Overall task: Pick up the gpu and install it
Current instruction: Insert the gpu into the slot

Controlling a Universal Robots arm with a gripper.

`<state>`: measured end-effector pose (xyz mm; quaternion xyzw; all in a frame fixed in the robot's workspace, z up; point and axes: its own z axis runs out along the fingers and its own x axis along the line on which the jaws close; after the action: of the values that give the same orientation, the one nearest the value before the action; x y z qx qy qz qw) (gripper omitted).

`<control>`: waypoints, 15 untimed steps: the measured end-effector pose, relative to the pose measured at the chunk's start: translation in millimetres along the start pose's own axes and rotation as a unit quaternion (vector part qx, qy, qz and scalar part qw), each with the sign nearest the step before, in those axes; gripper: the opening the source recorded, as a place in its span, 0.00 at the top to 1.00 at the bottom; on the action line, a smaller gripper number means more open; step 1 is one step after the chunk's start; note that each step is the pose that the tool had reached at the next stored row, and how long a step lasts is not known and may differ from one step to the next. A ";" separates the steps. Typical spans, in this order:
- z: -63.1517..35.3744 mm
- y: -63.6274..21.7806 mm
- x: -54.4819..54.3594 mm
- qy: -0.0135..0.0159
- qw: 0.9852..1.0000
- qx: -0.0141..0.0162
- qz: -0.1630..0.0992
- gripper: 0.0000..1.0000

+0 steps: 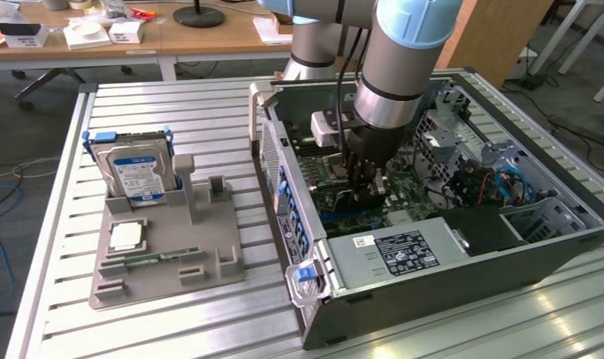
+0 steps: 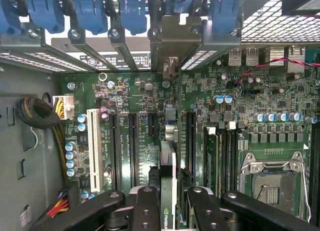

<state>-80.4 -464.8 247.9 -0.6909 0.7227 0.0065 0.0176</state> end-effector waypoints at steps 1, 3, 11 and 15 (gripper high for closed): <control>0.0 0.0 0.0 0.000 1.000 0.000 0.000 0.74; -0.2 0.0 -0.1 0.000 1.000 0.000 0.000 0.74; -1.6 0.0 0.0 -0.001 1.000 0.000 0.000 0.74; -1.8 -0.1 -0.1 -0.001 1.000 0.000 0.000 0.74</control>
<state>-80.4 -464.8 249.7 -0.6909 0.7227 0.0071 0.0183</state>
